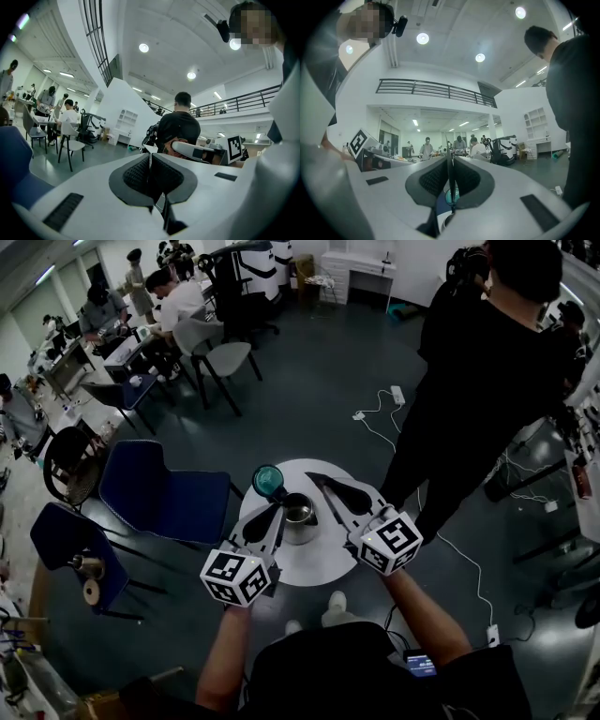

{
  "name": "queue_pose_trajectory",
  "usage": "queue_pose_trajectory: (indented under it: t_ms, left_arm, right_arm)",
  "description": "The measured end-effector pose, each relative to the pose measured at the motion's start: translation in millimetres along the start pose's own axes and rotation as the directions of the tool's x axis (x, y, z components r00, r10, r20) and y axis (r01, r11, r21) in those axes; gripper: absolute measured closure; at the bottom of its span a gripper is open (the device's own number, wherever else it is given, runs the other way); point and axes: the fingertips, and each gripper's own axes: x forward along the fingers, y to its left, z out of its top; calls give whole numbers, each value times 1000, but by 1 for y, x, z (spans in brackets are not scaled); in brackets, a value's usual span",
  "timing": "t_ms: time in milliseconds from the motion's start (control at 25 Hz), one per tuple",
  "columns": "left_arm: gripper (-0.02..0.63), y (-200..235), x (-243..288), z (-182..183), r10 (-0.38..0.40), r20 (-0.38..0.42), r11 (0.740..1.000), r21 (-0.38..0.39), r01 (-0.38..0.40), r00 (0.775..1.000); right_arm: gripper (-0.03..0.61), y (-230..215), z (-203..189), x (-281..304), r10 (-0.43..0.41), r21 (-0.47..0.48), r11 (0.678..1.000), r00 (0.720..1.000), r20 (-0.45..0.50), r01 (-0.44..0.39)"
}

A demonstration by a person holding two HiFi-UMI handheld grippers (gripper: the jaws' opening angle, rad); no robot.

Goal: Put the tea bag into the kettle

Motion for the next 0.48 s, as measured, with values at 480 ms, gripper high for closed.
queue_pose_trajectory:
  t_ms: [480]
  left_arm:
    - [583, 20, 46, 7, -9, -32, 991, 131, 13, 999]
  right_arm:
    - [543, -21, -8, 33, 127, 16, 992, 992, -20, -127]
